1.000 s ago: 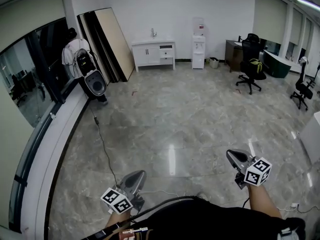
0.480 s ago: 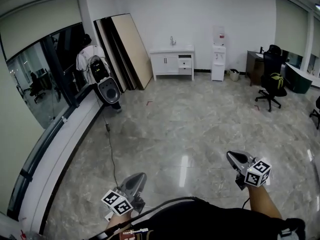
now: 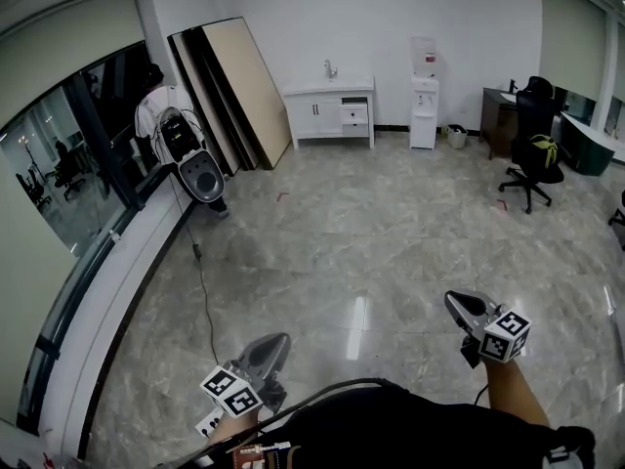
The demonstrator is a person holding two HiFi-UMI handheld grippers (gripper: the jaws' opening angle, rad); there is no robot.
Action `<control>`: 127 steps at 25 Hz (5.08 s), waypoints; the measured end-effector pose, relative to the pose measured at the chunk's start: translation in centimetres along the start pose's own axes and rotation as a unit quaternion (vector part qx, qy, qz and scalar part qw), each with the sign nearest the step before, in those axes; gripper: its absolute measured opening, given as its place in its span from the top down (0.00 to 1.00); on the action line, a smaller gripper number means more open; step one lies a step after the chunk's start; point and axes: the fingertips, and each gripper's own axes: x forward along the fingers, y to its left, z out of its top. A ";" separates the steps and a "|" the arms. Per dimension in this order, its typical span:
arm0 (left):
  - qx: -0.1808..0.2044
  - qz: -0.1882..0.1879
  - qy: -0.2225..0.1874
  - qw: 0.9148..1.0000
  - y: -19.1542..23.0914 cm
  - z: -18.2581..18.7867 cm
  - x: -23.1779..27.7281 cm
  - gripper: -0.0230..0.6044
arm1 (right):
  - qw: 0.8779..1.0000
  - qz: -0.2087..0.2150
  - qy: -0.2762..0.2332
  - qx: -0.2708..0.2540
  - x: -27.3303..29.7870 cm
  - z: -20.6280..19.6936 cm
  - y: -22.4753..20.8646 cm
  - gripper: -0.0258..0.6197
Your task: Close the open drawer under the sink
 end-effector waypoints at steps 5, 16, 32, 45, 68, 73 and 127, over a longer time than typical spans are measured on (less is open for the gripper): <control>-0.015 -0.025 0.003 1.000 4.0 0.5 3.5 0.97 | 1.000 -0.029 0.005 0.008 2.6 0.2 -2.4 0.96; -0.021 -0.097 0.017 0.995 18.4 5.5 12.6 0.97 | 0.996 -0.092 0.003 -0.009 15.1 3.0 -7.2 0.96; -0.025 -0.068 0.004 0.997 37.5 10.3 15.6 0.97 | 0.997 -0.062 0.025 -0.024 36.9 4.5 -10.6 0.96; 0.002 0.041 -0.024 0.999 46.1 13.2 24.4 0.97 | 0.998 0.040 0.032 -0.021 52.2 7.5 -23.2 0.96; 0.001 0.015 -0.022 1.000 55.5 14.9 51.4 0.97 | 0.999 0.030 0.032 -0.004 62.0 11.5 -48.3 0.96; 0.002 -0.023 -0.018 1.000 61.2 17.1 54.4 0.97 | 1.000 0.001 0.024 -0.018 66.6 12.8 -49.8 0.96; 0.004 0.045 -0.006 0.999 94.6 25.9 89.5 0.97 | 0.997 0.059 0.034 -0.021 104.7 20.0 -85.3 0.96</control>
